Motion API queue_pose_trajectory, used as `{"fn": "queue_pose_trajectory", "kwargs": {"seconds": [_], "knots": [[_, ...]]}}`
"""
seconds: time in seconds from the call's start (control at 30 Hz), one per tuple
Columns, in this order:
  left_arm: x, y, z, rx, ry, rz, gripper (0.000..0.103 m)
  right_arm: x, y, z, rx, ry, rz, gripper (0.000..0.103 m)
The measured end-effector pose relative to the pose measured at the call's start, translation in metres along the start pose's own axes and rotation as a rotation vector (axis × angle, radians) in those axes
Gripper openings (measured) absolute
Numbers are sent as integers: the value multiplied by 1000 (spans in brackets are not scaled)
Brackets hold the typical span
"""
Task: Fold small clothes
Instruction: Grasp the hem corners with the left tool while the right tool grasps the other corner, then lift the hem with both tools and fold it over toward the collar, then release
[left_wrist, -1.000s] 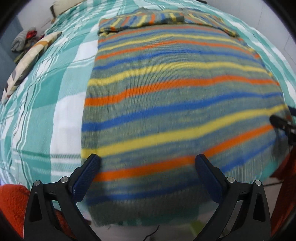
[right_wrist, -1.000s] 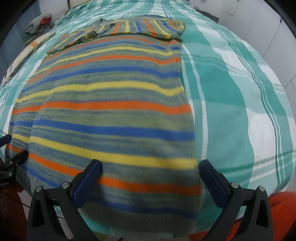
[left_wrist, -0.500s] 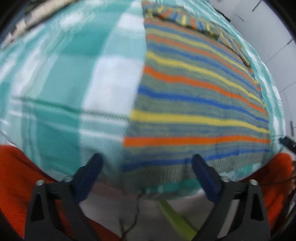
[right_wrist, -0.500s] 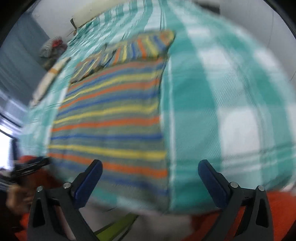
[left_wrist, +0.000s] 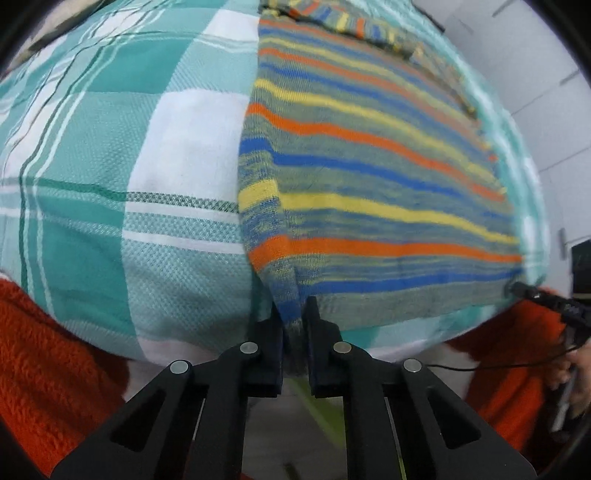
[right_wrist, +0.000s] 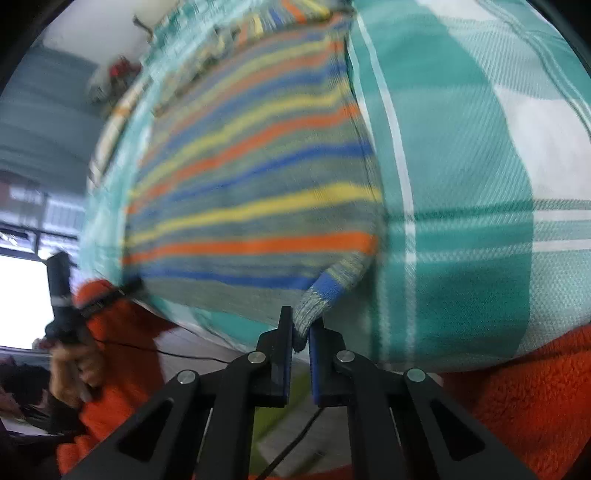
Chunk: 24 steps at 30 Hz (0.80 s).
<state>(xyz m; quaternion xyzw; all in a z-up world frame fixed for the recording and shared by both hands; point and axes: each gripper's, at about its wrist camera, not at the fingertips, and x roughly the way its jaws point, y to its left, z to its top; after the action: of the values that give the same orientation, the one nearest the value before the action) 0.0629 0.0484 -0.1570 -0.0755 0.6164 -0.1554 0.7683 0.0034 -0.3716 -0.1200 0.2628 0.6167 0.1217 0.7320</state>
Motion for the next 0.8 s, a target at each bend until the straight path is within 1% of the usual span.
{"fn": "queue_pose_trajectory", "kwargs": {"seconds": [0.07,0.1,0.17,0.27,0.3,0.33,0.37,0.43,0.47,0.6,0.67,0.73,0.8], "knots": [[-15,5,7,-40,-30,-92,8,-14,4,2,3,-52,40,8],[-26,7,17,-61,-58,-135,8,-21,6,5,6,-82,62,8],[-38,6,36,-69,-98,-169,8,-35,8,17,11,-154,93,8],[-52,7,77,-71,-171,-205,8,-50,12,47,5,-266,98,8],[-55,5,97,-63,-210,-206,8,-53,15,59,2,-292,98,8],[-58,3,107,-60,-230,-200,8,-55,17,76,-2,-329,93,8],[-58,2,128,-62,-257,-196,8,-57,20,88,-6,-354,88,8],[-57,4,162,-69,-281,-201,8,-60,25,122,-21,-410,71,7],[-54,3,184,-75,-296,-196,8,-64,26,138,-26,-430,62,7],[-38,7,259,-94,-331,-167,8,-59,28,208,-33,-484,31,7],[-32,7,281,-98,-338,-150,8,-54,25,242,-32,-503,11,7],[-15,5,315,-93,-332,-117,8,-47,22,273,-35,-512,-11,7],[-1,4,338,-87,-323,-95,8,-40,15,297,-27,-517,-35,7]]}}
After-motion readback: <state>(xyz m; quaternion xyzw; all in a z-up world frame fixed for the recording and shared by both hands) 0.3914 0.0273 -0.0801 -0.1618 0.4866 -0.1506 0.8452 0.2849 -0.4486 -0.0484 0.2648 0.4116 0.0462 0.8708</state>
